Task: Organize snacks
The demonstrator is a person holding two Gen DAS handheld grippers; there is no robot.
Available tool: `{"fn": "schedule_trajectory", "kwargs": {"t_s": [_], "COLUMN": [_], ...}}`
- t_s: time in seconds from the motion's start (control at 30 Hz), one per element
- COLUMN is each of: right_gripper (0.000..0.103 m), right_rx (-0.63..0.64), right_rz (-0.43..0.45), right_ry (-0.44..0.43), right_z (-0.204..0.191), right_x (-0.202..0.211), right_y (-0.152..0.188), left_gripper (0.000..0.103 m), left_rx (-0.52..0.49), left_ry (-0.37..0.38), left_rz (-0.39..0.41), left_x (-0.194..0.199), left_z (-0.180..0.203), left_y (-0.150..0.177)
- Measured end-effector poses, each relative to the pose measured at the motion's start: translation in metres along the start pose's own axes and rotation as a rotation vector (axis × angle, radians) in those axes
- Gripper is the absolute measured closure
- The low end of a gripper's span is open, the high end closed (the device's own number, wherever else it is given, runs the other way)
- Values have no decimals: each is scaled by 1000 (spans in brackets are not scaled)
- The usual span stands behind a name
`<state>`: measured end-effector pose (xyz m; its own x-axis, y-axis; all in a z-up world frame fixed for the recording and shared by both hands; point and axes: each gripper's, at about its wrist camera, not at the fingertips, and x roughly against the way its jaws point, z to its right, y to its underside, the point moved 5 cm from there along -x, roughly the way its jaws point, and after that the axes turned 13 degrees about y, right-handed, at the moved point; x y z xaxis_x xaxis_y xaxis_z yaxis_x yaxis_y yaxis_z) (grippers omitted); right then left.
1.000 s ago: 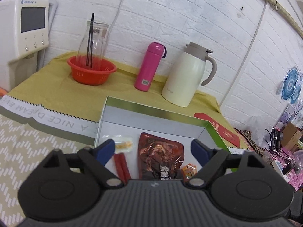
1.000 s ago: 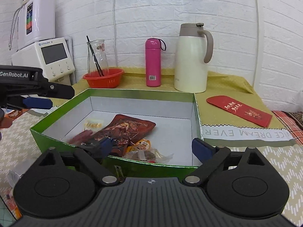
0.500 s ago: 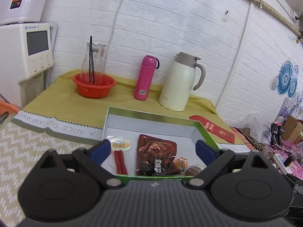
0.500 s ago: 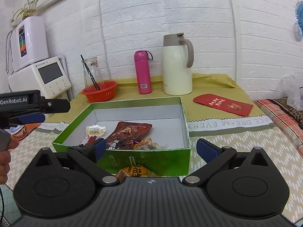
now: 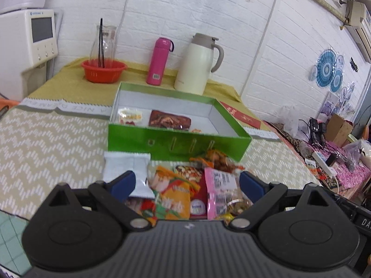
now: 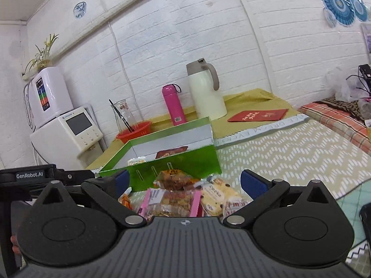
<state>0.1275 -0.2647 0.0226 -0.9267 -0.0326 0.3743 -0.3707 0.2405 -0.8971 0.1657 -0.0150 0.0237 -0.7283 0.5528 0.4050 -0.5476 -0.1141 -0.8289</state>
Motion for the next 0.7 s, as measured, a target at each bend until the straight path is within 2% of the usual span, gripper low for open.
{"fn": "schedule_trajectory", "kwargs": {"t_s": [0.17,0.27,0.37,0.47,0.57,0.7], "right_gripper": [0,0,0,0,0,0], "right_rx": [184,238,292,360,388,354], "right_rz": [-28,-65,-78,-55,-63,-157], "right_ry": [-27,-45,-76,-81,-117,-193], "right_z": [-18,-30,-43,-55,-66,-72], "right_x": [2,-7,-22,-42,-65,-98], "right_y": [27,35,33,24,11,11], "left_gripper": [9,9,9,9,9,9], "left_rx": [88,110,124,156,171,155], "left_ry": [40,14,-8,-11,-13,6], "left_rz": [-34,-29,-22,-20,-20,-32], "left_x": [5,11,19,26,31,33], "left_z": [-11,-20,-30,-40,-48,-48], "left_y": [34,44,52,56,57,58]}}
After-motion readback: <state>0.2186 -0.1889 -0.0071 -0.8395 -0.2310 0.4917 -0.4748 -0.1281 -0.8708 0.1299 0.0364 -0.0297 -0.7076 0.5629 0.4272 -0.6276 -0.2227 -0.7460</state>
